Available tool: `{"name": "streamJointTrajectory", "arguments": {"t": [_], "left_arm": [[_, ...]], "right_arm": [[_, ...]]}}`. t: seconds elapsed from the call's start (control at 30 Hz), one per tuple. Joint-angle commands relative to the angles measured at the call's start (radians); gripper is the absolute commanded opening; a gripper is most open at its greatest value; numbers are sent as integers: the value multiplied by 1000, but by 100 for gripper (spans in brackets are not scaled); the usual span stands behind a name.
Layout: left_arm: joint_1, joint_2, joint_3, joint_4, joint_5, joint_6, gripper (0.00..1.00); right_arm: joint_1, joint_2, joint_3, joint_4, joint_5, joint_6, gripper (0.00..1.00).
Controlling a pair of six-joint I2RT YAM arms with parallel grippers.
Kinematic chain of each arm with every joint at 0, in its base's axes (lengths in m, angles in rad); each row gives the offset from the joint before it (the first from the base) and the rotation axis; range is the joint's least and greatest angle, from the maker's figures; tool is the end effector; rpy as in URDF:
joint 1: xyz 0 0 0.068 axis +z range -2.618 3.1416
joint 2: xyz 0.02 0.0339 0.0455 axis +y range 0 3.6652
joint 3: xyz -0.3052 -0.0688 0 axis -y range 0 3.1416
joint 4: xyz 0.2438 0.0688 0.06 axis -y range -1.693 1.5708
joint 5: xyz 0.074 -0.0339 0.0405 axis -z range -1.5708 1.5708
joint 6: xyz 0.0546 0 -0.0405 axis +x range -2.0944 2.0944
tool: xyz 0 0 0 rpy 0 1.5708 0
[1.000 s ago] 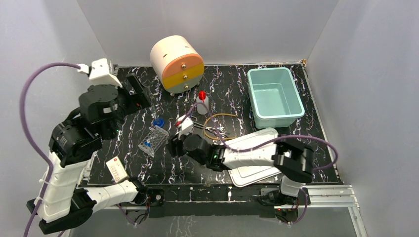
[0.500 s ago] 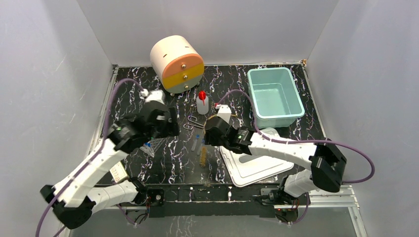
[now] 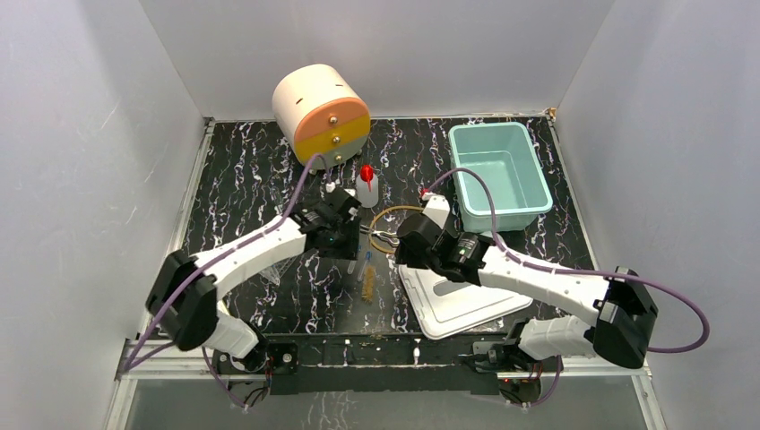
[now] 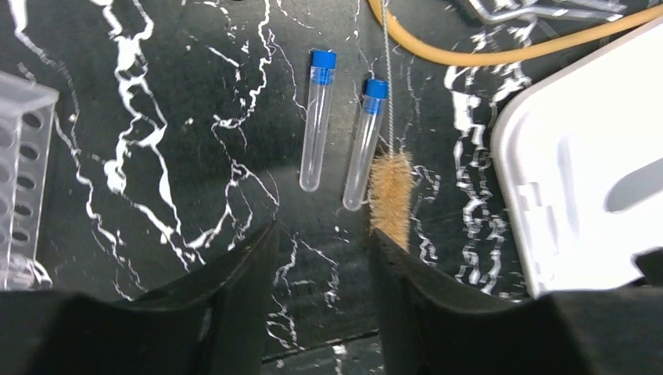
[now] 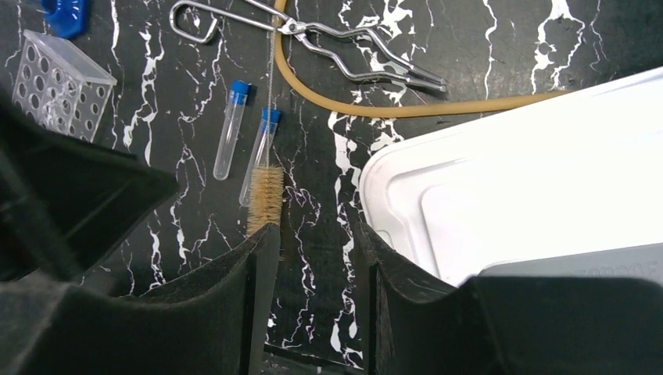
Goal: Organize the chemistry lab equipment
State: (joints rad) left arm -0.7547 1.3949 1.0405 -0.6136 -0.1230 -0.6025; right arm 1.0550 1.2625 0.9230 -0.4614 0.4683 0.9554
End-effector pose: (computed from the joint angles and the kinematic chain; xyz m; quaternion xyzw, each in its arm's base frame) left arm 0.2149 -0.1929 0.2801 0.0543 0.9517 -0.1403 0.2675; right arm 0.1510 0.2163 0.2916 0.0421 0.9047 0.1931 0.3773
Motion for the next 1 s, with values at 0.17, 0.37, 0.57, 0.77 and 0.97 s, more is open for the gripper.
{"name": "streamJointTrajectory", "arguments": {"t": [0.17,0.37,0.57,0.77,0.97], "left_arm": [[0,181,34,46,13,65,38],[1,210,6,75,46,67,38],[0,257,0,78,49,79,30],[0,297,-6,77,31,89,24],[0,314,-16,86,30,104,23]], "right_arm": [[-6,-66,-59,52,-18,34,47],[-6,-91,-86,78,-31,38,47],[-6,-96,-104,102,-48,39,47],[-6,-95,-114,116,-61,45,47],[-6,-102,-122,116,-59,49,48]]}}
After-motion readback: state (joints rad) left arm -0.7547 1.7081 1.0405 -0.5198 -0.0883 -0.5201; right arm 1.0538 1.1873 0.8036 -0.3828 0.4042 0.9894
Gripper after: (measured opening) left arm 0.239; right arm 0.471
